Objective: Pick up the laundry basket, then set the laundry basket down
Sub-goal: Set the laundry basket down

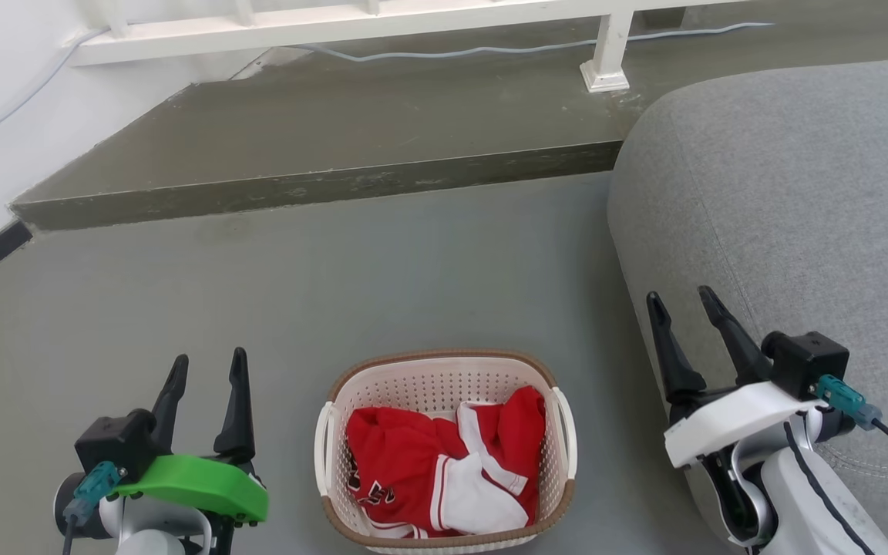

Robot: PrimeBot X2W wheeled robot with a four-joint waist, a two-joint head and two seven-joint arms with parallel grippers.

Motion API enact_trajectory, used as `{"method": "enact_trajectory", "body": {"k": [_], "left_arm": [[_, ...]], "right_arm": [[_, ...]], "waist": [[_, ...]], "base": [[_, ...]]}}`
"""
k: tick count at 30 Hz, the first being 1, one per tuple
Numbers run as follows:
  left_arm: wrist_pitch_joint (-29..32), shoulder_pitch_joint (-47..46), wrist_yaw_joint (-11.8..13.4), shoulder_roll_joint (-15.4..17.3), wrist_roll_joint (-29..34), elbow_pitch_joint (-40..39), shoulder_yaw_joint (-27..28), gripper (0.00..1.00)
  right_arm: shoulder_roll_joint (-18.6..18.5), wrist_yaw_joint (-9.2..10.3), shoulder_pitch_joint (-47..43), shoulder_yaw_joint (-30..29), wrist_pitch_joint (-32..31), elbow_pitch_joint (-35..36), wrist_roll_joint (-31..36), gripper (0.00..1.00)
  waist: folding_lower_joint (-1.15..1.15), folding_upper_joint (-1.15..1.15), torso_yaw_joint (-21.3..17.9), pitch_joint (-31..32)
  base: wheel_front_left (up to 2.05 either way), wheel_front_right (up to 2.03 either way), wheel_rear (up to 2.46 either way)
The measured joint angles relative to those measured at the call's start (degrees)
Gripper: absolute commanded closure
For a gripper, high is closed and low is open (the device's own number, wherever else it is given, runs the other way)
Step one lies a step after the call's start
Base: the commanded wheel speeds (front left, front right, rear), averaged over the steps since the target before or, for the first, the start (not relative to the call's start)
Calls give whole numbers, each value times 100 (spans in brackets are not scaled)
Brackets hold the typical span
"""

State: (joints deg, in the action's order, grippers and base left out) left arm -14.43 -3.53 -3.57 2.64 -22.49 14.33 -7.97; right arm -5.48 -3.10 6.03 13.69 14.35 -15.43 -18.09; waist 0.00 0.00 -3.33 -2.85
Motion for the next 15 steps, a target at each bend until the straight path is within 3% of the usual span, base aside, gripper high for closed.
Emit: {"method": "enact_trajectory", "body": {"k": [15], "left_arm": [[0, 3, -49, -12, 8, -2, 47, 0]], "right_arm": [[53, -90, -69, -129, 0, -1, 58, 0]], "waist": [[0, 0, 2, 0]], "base": [[0, 0, 0]]}}
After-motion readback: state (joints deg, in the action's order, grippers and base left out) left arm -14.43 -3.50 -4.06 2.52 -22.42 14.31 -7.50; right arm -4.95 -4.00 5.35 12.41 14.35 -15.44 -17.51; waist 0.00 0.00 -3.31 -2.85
